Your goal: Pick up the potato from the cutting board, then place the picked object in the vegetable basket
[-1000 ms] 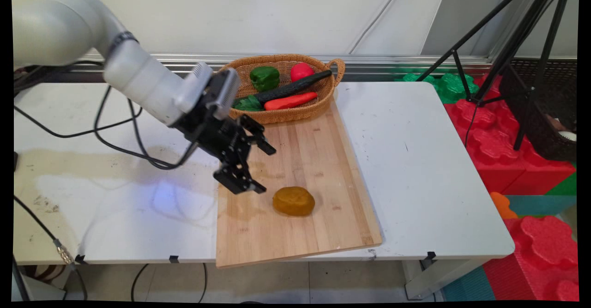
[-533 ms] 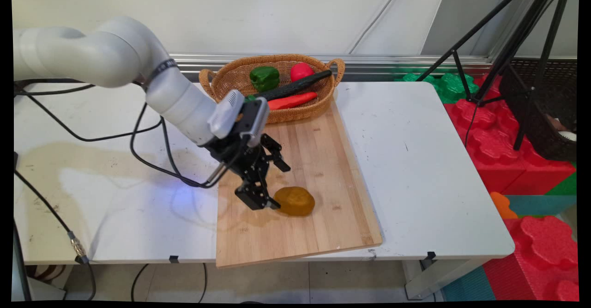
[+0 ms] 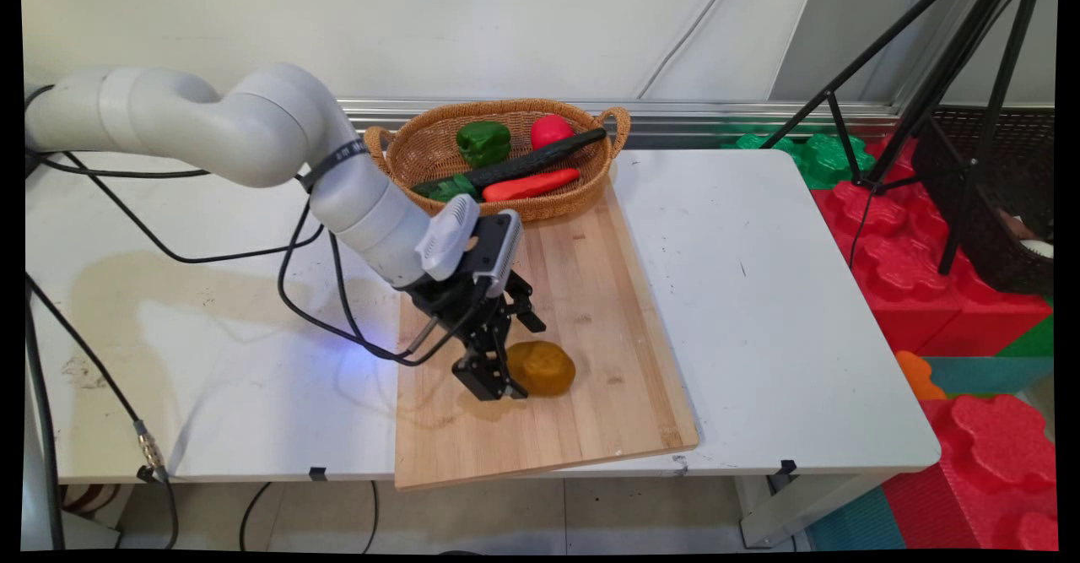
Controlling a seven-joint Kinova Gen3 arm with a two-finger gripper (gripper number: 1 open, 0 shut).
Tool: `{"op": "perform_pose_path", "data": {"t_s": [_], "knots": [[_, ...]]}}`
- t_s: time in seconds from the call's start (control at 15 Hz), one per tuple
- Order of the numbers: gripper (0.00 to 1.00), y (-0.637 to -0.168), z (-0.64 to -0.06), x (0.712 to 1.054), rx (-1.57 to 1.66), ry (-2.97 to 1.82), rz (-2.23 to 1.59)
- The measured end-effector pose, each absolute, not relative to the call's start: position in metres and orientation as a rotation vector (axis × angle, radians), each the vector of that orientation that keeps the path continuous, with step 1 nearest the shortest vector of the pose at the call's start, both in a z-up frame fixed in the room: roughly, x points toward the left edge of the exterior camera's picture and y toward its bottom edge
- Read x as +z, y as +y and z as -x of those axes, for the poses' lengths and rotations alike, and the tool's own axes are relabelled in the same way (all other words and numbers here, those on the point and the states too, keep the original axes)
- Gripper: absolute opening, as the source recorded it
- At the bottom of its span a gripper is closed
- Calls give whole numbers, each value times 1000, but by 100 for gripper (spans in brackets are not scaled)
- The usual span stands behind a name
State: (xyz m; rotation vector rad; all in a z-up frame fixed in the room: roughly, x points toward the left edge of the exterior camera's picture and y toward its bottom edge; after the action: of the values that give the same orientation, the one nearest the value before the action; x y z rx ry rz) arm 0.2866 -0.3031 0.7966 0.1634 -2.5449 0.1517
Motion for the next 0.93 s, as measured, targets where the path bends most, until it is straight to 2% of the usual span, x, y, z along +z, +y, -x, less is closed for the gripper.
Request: {"op": "perform_pose_path", "data": {"t_s": [0.4, 0.47, 0.93], "knots": [[100, -306, -276, 785, 142, -2558, -160], [0, -306, -275, 784, 142, -2559, -160], [0, -304, -275, 783, 143, -2553, -161]]}}
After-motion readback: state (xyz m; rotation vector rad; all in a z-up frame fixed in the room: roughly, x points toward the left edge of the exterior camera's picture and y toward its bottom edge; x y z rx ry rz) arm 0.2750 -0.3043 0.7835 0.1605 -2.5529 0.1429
